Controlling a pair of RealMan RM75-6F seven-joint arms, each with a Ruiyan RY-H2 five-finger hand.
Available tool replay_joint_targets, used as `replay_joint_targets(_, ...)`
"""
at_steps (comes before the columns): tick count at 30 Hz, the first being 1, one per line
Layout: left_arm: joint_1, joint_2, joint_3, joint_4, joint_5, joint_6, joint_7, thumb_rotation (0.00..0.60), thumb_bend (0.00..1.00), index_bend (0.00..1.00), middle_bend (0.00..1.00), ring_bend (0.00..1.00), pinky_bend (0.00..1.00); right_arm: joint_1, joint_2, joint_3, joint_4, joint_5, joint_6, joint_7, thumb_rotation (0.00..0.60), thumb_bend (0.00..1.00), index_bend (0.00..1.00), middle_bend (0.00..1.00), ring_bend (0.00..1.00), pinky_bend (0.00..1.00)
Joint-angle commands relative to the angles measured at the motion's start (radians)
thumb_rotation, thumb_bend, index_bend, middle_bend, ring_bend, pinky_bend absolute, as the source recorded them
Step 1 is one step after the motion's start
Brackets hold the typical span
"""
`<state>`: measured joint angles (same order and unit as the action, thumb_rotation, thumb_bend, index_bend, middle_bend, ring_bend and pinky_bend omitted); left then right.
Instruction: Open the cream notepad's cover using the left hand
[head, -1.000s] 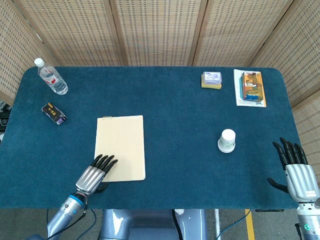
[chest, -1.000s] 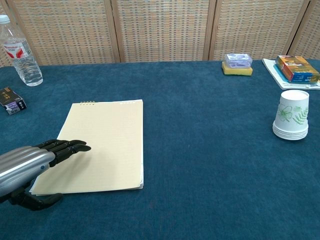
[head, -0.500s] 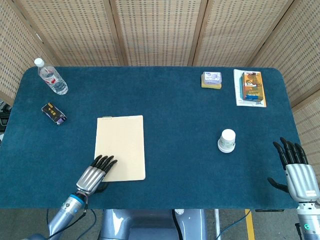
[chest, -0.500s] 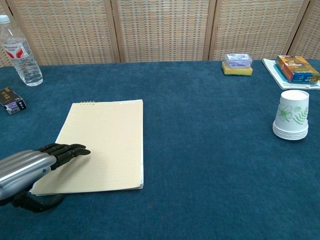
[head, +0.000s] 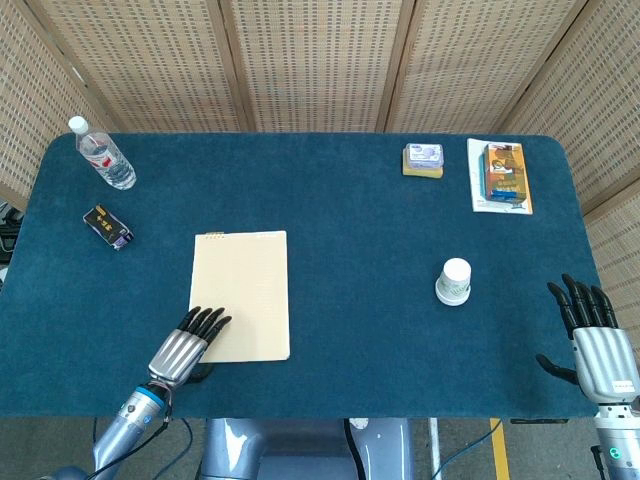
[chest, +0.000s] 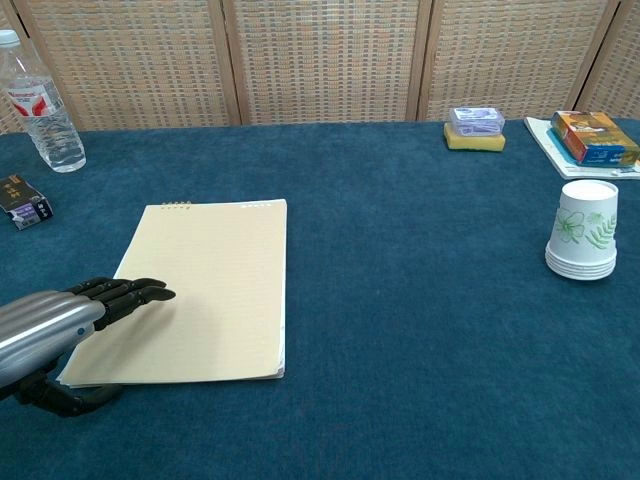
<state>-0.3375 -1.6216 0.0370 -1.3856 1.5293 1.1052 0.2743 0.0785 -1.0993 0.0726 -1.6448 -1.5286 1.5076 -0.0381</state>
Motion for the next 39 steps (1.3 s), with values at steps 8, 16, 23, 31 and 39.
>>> replay_joint_targets(8, -0.011, 0.023, -0.005, -0.033, -0.018, -0.007, 0.011, 0.600, 0.40, 0.00, 0.00, 0.00, 0.00, 0.001, -0.001, 0.001, 0.000, 0.006, -0.005, -0.004, 0.600, 0.00, 0.05, 0.00, 0.00, 0.00)
replay_joint_targets(16, -0.019, 0.045, -0.002, -0.070, -0.044, -0.025, 0.051, 0.600, 0.40, 0.00, 0.00, 0.00, 0.00, 0.002, 0.000, 0.002, 0.000, 0.007, -0.005, -0.004, 0.600, 0.00, 0.05, 0.00, 0.00, 0.00)
replay_joint_targets(23, -0.027, 0.044, -0.003, -0.080, -0.062, -0.036, 0.071, 0.600, 0.40, 0.00, 0.00, 0.00, 0.00, 0.002, -0.001, 0.002, 0.000, 0.006, -0.003, -0.008, 0.600, 0.00, 0.05, 0.00, 0.00, 0.00)
replay_joint_targets(31, -0.036, 0.041, -0.017, -0.082, -0.079, -0.034, 0.084, 0.600, 0.41, 0.00, 0.00, 0.00, 0.00, 0.002, -0.001, 0.002, 0.000, 0.008, -0.005, -0.007, 0.600, 0.00, 0.05, 0.00, 0.00, 0.00)
replay_joint_targets(39, -0.057, 0.037, -0.045, -0.081, -0.077, -0.020, 0.095, 0.600, 0.41, 0.00, 0.00, 0.00, 0.00, 0.003, -0.002, 0.003, 0.001, 0.010, -0.005, -0.005, 0.600, 0.00, 0.05, 0.00, 0.00, 0.00)
